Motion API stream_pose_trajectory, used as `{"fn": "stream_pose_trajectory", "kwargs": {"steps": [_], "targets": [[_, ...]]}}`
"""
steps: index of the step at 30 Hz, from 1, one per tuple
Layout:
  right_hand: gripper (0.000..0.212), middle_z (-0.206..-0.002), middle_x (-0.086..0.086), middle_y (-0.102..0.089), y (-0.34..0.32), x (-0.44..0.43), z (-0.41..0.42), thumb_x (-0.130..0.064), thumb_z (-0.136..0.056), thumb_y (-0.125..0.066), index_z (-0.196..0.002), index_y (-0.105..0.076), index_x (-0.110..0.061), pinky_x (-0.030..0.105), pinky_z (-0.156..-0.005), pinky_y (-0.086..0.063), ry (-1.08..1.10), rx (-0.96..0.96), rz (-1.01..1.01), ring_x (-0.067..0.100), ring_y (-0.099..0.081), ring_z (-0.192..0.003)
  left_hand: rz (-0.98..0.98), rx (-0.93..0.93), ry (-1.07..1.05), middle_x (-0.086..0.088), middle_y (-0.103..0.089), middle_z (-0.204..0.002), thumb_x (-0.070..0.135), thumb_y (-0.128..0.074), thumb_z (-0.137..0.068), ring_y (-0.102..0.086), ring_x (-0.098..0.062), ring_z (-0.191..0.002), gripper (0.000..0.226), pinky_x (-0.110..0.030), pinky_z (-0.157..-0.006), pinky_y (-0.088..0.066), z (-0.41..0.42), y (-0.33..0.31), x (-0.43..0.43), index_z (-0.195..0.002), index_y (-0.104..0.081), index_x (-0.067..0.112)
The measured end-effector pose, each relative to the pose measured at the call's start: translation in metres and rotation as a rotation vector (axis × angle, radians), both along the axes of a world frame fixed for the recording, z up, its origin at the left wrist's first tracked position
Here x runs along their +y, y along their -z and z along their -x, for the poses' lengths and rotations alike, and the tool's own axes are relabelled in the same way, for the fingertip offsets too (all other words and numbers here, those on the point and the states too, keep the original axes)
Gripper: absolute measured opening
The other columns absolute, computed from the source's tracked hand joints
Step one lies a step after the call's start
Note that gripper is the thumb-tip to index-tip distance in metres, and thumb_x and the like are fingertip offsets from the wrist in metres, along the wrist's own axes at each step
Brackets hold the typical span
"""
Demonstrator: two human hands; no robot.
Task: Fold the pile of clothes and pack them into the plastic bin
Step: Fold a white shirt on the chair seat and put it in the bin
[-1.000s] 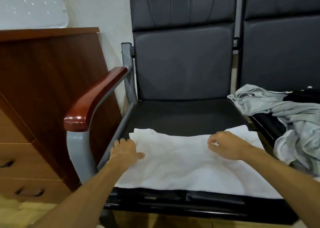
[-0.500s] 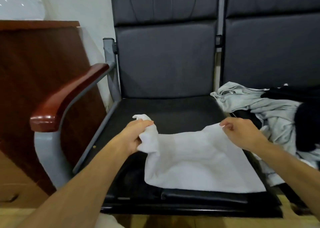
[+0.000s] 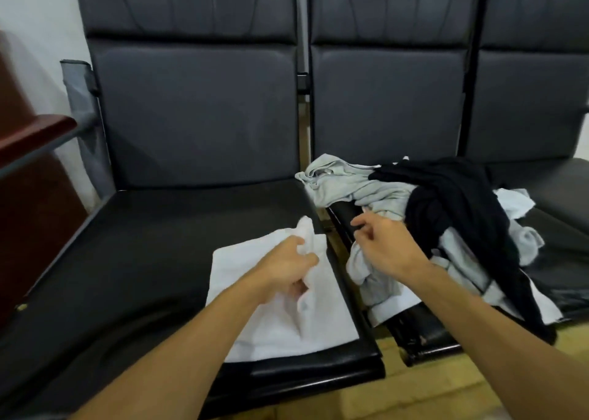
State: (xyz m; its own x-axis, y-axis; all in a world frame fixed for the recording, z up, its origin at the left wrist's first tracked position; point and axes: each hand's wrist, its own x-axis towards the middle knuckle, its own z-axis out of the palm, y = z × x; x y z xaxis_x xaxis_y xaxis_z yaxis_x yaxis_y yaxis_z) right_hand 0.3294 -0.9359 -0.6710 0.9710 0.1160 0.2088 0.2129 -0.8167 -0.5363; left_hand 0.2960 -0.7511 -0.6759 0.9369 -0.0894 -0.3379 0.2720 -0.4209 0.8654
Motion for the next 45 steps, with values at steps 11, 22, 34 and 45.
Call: {"fn": "stream_pose_trajectory", "kwargs": {"steps": [11,22,34,45], "targets": [[0.026,-0.108,0.004,-0.068,-0.005,0.012,0.012,-0.014,-0.095,-0.047,-0.113,-0.067,-0.017,0.022,-0.076,-0.041,-0.019,0.032,0.100,0.020,-0.060,-0.102,-0.555,-0.340,0.272,0.003,-0.046,-0.119,0.022,-0.045,-0.098,-0.048,-0.016,-0.118,0.037,-0.026,-0.101,-0.039,0.015,0.033,0.058,-0.135,-0.048,0.024],[0.024,-0.086,0.010,-0.073,-0.004,0.079,0.027,-0.024,-0.093,-0.051,-0.087,-0.069,-0.010,0.031,-0.065,-0.060,-0.154,0.401,0.316,0.026,-0.070,-0.072,-0.931,-0.107,0.484,0.005,-0.035,-0.143,0.047,-0.026,-0.101,-0.029,-0.018,-0.132,0.045,-0.039,-0.112,-0.025,0.065,0.024,0.135,-0.142,-0.035,0.032],[0.019,-0.074,0.004,-0.062,0.016,0.152,0.027,-0.029,-0.086,-0.055,-0.075,-0.052,-0.013,0.031,-0.068,-0.058,-0.090,0.468,0.387,0.020,-0.068,-0.068,-0.803,0.006,-0.264,-0.013,-0.048,-0.132,0.039,-0.054,-0.094,-0.051,-0.026,-0.116,0.037,-0.037,-0.099,-0.042,0.071,0.031,0.227,-0.121,-0.052,0.013],[0.048,-0.121,0.007,-0.055,0.023,0.169,0.029,-0.043,-0.091,-0.057,-0.124,-0.052,-0.007,0.026,-0.080,-0.041,-0.166,0.552,0.439,0.022,-0.054,-0.106,-0.291,0.070,-0.359,-0.003,-0.061,-0.104,0.021,-0.063,-0.087,-0.059,-0.016,-0.086,0.024,-0.027,-0.066,-0.048,0.062,0.023,0.190,-0.107,-0.057,0.009]]}}
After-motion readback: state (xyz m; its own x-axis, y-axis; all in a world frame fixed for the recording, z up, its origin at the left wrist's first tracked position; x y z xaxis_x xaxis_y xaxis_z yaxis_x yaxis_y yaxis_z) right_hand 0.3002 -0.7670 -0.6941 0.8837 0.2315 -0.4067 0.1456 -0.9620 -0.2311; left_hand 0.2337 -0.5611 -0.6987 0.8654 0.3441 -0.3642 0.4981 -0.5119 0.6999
